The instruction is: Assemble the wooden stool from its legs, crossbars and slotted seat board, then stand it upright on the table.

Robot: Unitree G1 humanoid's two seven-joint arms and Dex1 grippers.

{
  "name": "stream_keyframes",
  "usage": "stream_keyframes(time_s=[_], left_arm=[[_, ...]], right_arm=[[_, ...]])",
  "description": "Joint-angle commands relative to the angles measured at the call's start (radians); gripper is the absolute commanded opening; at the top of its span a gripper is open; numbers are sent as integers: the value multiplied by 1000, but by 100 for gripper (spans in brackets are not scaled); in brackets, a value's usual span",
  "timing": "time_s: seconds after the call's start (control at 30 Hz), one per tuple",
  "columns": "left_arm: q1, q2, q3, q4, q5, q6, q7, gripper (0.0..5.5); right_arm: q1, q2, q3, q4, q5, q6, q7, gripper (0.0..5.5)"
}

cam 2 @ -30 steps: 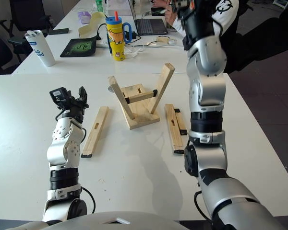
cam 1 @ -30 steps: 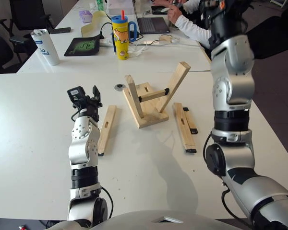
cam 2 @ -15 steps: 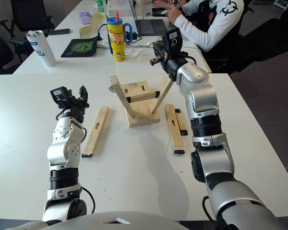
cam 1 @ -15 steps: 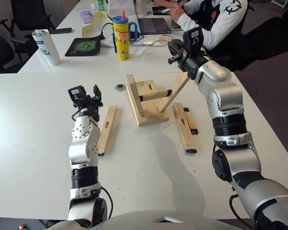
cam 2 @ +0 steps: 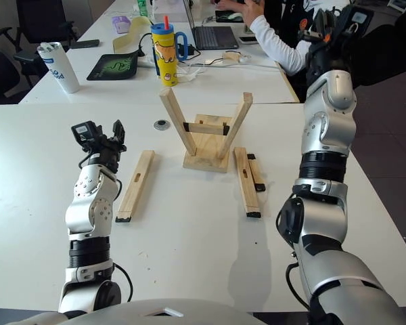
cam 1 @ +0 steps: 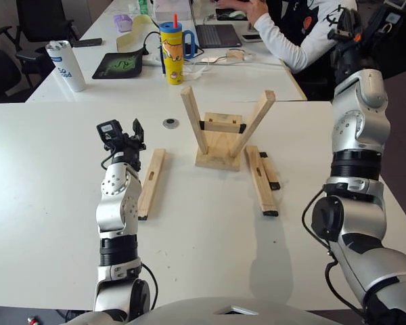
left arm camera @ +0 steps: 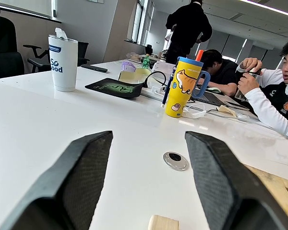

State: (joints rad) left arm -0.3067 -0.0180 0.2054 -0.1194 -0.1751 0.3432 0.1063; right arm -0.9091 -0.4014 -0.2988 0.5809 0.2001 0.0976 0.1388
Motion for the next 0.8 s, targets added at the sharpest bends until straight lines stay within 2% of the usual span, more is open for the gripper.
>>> stream_keyframes(time_s=[0.03,0.13,0.2,0.27,0.33,0.47,0.53,0.67,0.7,0.8], left_arm=[[7,-11,1,-16,-12,12,11,283],[9,-11,0,-22,-12,15,11,283],[7,-8,3,-17,-14,15,12,283],[1,-8,3,-19,-17,19,13,283],[-5,-8,11,-20,-23,16,14,283],[-4,-1,44,-16,-29,4,28,283],[4,5,54,-27,-28,5,30,283],[17,5,59,-32,-26,8,34,283],[19,3,57,-34,-24,9,34,283],[20,-2,41,-30,-19,11,32,283]], right_arm=[[166,-10,180,141,-132,-65,170,61],[287,38,304,59,-157,-62,313,61],[336,108,383,-135,-94,-34,426,61],[410,87,459,-521,204,166,697,61],[405,59,443,-717,420,370,789,61],[333,46,411,-677,382,389,772,61],[333,15,448,-590,232,313,735,61],[269,40,481,-374,-52,168,459,61],[253,61,472,-340,-77,156,412,61],[212,144,453,-290,-124,132,283,17]])
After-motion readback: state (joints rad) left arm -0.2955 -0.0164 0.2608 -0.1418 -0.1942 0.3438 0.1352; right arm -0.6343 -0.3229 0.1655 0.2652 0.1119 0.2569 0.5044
